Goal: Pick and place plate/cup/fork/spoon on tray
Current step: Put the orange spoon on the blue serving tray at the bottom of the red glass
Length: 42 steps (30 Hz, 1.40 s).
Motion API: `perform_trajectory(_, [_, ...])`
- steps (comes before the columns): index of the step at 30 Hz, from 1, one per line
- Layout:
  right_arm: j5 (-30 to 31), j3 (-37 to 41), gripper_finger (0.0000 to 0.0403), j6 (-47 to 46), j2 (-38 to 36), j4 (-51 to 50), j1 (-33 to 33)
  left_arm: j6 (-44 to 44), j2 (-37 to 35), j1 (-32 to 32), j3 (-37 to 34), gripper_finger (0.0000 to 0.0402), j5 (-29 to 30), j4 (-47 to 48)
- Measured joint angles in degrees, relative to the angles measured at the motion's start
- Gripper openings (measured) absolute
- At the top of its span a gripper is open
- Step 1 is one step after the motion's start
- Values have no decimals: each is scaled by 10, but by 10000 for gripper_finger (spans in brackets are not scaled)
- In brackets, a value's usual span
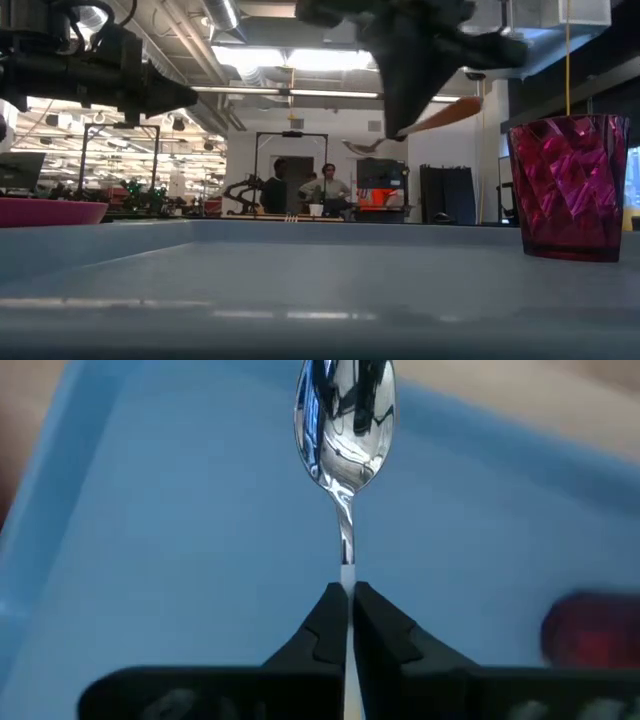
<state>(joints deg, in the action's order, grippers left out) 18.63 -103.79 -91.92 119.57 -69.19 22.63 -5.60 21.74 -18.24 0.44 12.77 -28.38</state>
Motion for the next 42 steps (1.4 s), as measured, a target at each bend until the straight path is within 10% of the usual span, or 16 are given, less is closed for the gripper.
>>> perform_trajectory(25, [-108,0,8,-414,3,-21,193,17,0,0,0,73,-4,-9])
perform_trajectory(42, [-191,1,8,-425,80,-104,204,17,0,0,0,73,-4,-78])
